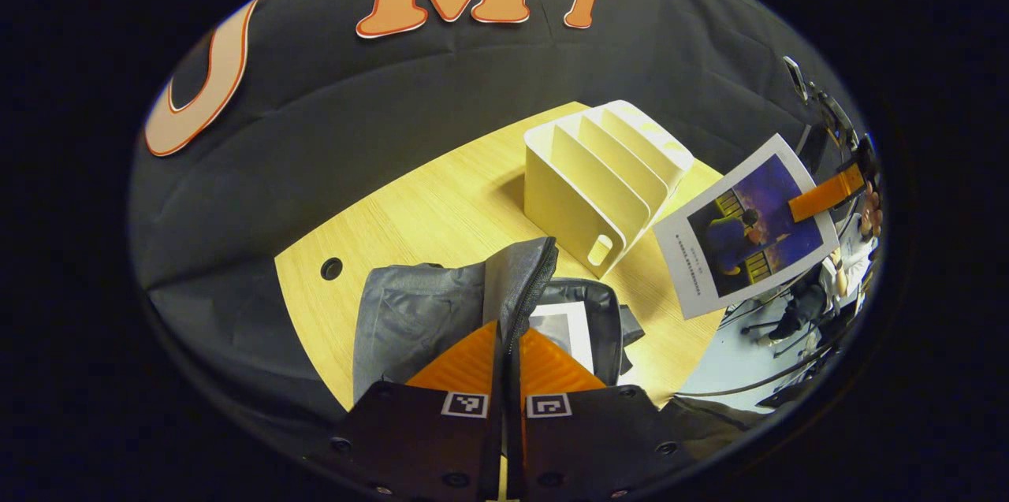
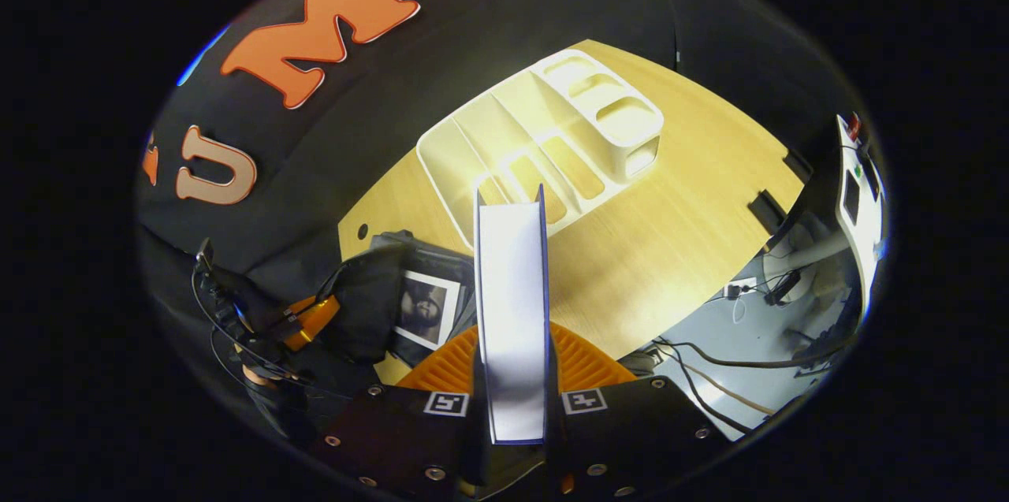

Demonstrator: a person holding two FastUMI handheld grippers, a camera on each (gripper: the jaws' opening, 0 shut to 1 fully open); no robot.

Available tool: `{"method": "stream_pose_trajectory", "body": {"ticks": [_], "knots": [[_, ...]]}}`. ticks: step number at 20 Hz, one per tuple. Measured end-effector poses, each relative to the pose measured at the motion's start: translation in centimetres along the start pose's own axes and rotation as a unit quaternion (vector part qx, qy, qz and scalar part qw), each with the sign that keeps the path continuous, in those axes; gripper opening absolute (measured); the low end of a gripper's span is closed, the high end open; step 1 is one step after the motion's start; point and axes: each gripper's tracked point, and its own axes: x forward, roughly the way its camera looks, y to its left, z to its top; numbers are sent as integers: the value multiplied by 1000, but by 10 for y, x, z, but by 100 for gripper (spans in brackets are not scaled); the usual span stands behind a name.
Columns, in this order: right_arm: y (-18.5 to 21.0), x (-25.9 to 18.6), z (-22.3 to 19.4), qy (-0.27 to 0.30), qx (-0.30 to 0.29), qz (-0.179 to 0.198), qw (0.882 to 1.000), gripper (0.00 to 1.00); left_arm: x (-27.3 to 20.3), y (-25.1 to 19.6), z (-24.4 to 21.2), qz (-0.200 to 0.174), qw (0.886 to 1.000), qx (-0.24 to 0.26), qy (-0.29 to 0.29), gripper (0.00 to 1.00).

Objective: Open the schoolbag, grab two books from the bookshelf and put them into the schoolbag.

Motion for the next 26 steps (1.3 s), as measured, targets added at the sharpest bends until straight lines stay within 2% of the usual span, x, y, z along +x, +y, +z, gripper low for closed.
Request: {"method": "stream_pose_trajectory", "body": {"ticks": [6,11,19,26], "knots": [[26,12,-24,-2,26,79,997,28,-5,4,-2,8,1000,4,-7,4],[55,38,-36,8,62,136,989,28,-14,5,1,19,1000,15,-19,4],[92,75,-50,16,89,200,976,28,-25,10,9,22,999,2,-40,4],[129,125,-66,28,121,245,961,28,-29,8,20,19,998,-7,-57,4]]}}
